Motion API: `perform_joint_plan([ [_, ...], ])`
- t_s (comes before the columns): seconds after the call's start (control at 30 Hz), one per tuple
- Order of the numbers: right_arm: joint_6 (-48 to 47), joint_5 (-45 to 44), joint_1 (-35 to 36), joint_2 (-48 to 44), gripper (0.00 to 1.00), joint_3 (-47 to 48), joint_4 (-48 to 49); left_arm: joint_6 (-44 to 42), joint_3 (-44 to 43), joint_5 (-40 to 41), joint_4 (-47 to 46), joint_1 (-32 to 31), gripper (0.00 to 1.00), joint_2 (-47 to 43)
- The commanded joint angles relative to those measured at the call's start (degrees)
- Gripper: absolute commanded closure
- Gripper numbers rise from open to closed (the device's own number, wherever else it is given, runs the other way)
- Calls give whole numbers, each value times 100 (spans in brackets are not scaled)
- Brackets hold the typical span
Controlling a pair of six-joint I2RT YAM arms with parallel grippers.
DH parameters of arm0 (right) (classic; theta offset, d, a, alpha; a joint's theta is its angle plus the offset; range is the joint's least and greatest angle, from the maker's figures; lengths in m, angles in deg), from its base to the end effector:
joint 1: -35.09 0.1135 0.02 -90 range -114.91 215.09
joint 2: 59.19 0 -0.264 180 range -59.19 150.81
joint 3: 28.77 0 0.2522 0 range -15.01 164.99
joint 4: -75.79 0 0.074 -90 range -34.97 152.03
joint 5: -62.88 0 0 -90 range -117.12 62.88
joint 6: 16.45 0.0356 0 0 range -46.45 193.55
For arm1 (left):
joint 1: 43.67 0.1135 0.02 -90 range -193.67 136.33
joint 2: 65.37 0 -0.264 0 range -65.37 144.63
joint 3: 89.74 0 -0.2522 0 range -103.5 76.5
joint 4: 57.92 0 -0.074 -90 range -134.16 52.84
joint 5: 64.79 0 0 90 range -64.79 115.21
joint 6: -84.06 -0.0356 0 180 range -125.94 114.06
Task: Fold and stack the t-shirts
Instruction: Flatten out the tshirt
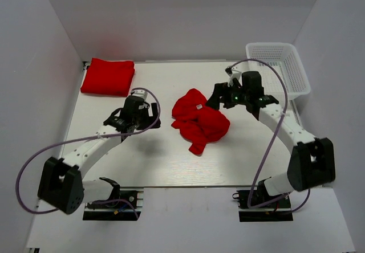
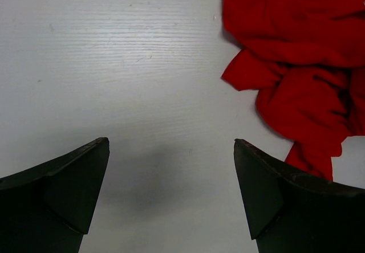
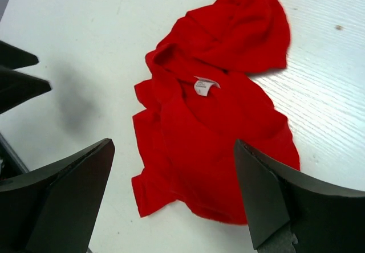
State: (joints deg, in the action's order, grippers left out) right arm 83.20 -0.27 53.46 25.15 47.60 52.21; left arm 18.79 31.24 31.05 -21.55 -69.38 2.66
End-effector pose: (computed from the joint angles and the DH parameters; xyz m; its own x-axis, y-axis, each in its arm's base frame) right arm 0.3118 0.1205 0.2859 -0.5979 -0.0410 -0.8005 -0.5541 0.7428 0.3758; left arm 0.2243 -0.1040 0.2410 -0.7361 -0.1075 -0.6683 0.0652 0.9715 -0.2281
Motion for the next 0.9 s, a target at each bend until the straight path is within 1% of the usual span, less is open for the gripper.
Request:
perform_joint_plan([
  [0.0, 362, -663, 8, -513, 10, -572, 209, -293, -649, -400, -678, -30, 0, 657],
  [0.03, 397, -890, 17, -802, 10, -705, 166, -380, -834, -505, -740, -30, 0, 894],
  [0.07, 467, -936, 35, -892, 10, -1046, 104, -434, -1027, -671, -793, -30, 0, 1366],
  [0.1, 502, -927, 26, -971, 10, -1153, 60, -434, -1421, -742, -854, -30, 0, 1606],
  [0.13, 503, -901, 35, -1163, 10, -1250, -10, -591, -1599, -969, -907, -30, 0, 1826],
  [0.17, 590, -840, 44, -1243, 10, -1625, -37, -653, -1896, -1076, -1021, -30, 0, 2246],
  [0.23, 643, -463, 70, -1428, 10, -1900, 33, -767, -2170, -1304, -1091, -30, 0, 2652],
  [0.27, 722, -87, 96, -1524, 10, -2163, 146, -890, -2311, -1497, -1092, -30, 0, 2845],
  [0.3, 766, 38, 140, -1630, 10, -2452, 226, -1030, -2582, -1655, -1092, -30, 4, 3021],
  [0.33, 836, 126, 140, -1683, 10, -2725, 462, -1197, -2646, -2231, -1092, -30, 5, 3336],
  [0.37, 993, 240, 175, -1762, 10, -2841, 629, -1277, -2646, -2489, -1179, -30, 7, 3461],
  [0.43, 1021, 224, 211, -1745, 10, -3061, 719, -1331, -2699, -2798, -1338, -30, 11, 3699],
  [0.47, 1047, 137, 202, -1632, 10, -3079, 710, -1331, -2786, -2800, -1338, -82, 11, 3909],
  [0.6, 1083, -258, 219, -1351, 10, -3071, 850, -1331, -2919, -2747, -1286, -83, 14, 4279],
  [0.77, 1276, -689, 211, -990, 10, -3035, 1237, -1331, -3033, -2624, -1347, -83, 24, 4543],
  [0.8, 1302, -794, 219, -928, 10, -3018, 1263, -1331, -3033, -2624, -1399, -83, 28, 4544],
  [0.83, 1346, -882, 211, -754, 10, -2948, 1316, -1278, -3085, -2624, -1452, -83, 38, 4622],
  [0.87, 1347, -909, 193, -691, 10, -2921, 1360, -1278, -3086, -2624, -1453, -83, 45, 4684],
])
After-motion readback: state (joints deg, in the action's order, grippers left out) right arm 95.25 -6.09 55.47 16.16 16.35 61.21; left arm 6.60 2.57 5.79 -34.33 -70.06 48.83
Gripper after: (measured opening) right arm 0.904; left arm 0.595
